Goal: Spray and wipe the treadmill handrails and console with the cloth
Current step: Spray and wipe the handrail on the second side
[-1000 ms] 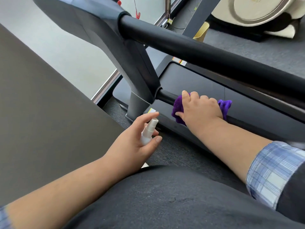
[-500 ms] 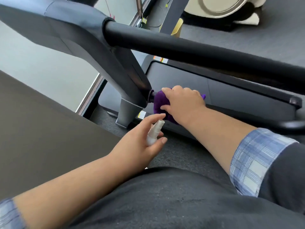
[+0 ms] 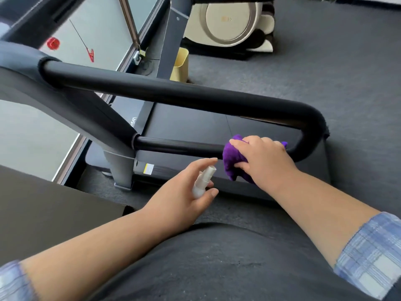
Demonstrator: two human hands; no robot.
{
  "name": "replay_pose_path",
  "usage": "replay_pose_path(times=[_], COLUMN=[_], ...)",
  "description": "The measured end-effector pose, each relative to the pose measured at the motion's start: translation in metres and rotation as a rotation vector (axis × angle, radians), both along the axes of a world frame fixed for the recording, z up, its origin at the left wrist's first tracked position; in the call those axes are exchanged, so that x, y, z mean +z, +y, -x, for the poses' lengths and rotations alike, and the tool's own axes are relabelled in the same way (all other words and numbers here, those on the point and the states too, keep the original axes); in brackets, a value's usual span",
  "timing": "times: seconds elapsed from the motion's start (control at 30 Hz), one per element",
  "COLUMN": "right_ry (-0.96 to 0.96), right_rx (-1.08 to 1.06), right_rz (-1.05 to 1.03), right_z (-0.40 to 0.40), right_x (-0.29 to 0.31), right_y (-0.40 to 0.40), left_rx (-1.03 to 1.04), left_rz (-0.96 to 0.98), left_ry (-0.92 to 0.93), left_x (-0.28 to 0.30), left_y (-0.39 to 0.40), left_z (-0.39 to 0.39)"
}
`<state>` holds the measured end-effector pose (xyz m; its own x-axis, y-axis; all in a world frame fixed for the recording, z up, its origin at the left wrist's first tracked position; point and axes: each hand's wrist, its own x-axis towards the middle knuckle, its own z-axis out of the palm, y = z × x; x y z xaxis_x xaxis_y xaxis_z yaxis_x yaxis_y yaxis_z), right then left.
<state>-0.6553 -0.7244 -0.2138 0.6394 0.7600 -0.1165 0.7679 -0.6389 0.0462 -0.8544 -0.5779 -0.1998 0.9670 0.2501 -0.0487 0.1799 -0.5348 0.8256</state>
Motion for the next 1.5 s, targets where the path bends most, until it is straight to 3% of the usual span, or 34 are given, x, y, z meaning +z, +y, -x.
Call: replay_pose_path(times=[0.3,0.83,1.13,1.3,1.5], right_ry=[-0.1,-0.072,-0.031,0.02,-0.197], right_rx=[0.036,0.137,0.076,0.014,0.118], right_rz=[-0.008,0.01,0.029,0.078,0.18], right_z=[0.014,0.087,0.064,0.05,0.036], right_x=[-0.023,-0.048,-0.025,0.015,0.07], right_y=[0.023,0.213,0.134,0.076,0.033], left_rx=[0.134,0.284,0.068,-0.042,-0.131], left_rz=[0.001,-0.055,0.001,-0.004,-0.021], left_ry=[0.037,0.104,0.015,-0.006,-0.057], left_x=[0.002,-0.006,0.001,0.002,0.008], left_y=[0.008,0.11,0.098,0.073,0.031], left_z=[0.017,0.108,0.061,0.031,-0.002])
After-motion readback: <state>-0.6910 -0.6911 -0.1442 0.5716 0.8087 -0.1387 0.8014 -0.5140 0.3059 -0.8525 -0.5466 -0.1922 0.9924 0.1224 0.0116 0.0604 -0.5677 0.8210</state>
